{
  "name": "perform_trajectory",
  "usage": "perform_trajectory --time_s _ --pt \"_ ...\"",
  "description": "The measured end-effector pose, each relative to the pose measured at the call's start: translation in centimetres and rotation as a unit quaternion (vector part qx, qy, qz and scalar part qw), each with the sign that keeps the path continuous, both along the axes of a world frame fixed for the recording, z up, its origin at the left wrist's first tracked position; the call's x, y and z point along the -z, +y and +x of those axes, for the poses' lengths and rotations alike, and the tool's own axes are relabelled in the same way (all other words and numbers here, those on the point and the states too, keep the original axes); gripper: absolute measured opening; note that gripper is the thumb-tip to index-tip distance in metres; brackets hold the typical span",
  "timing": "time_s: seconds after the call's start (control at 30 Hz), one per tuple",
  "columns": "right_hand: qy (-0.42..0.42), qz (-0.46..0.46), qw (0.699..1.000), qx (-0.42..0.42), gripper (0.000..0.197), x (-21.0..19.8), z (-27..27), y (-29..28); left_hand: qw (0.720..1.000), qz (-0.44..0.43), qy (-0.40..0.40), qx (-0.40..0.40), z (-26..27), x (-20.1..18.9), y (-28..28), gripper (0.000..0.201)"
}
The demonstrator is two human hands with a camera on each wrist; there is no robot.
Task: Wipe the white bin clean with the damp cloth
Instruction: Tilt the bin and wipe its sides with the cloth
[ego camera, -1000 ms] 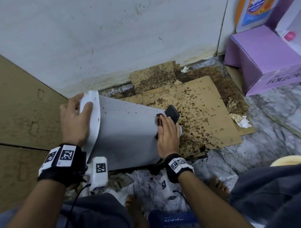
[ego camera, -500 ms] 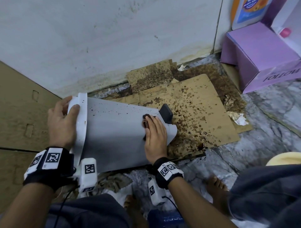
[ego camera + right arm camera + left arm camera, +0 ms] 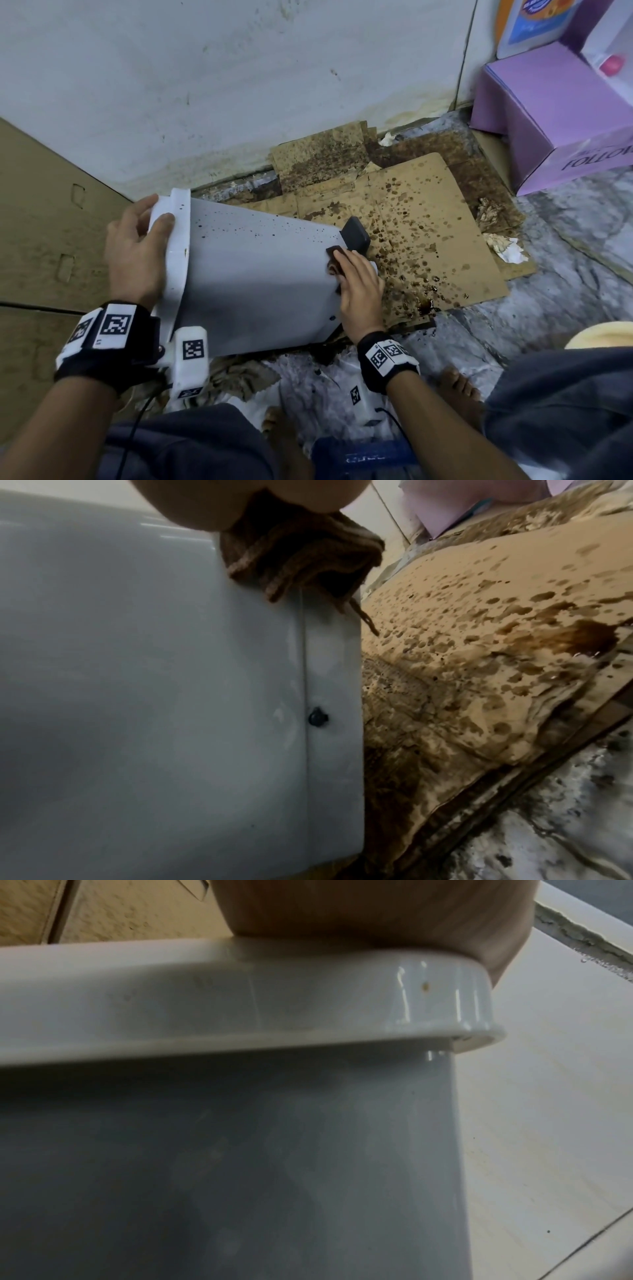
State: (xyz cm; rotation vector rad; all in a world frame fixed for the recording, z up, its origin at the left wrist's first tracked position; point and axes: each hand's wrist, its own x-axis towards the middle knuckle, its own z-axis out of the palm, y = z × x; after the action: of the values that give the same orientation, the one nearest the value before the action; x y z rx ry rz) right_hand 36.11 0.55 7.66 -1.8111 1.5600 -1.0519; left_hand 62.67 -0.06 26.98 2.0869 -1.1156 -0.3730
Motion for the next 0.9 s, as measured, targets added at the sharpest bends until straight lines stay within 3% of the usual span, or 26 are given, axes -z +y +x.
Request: perform_trajectory --time_s 0.23,0.5,0.7,0.8,0.9 --pt "-0.019 -0.004 0.998 0.062 0.043 1.3 -1.4 0.5 1.000 -0.002 -0.017 0.007 -1.2 -0.3 -0.1 0.047" --pt "-0.005 0.068 0.997 0.046 0.038 1.5 -3.5 -1.6 0.999 0.008 -0.045 -0.005 -2.2 -0.6 -0.6 0.041" --pt "0.039 0.207 0.976 0.058 0.031 2.6 -7.4 -5.1 0.999 0.018 -0.045 0.002 -2.8 -0.7 -1.1 0.044" --pt "0.000 0.185 0.973 0.140 0.033 1.2 -8.3 -5.2 0.999 0.016 -0.038 0.003 -2.8 -0.8 -1.2 0.055" --pt "-0.061 0.139 0.981 0.120 0.030 -1.1 -6.4 -3.7 1.000 0.012 -0.028 0.002 -2.7 -0.7 -1.1 0.055"
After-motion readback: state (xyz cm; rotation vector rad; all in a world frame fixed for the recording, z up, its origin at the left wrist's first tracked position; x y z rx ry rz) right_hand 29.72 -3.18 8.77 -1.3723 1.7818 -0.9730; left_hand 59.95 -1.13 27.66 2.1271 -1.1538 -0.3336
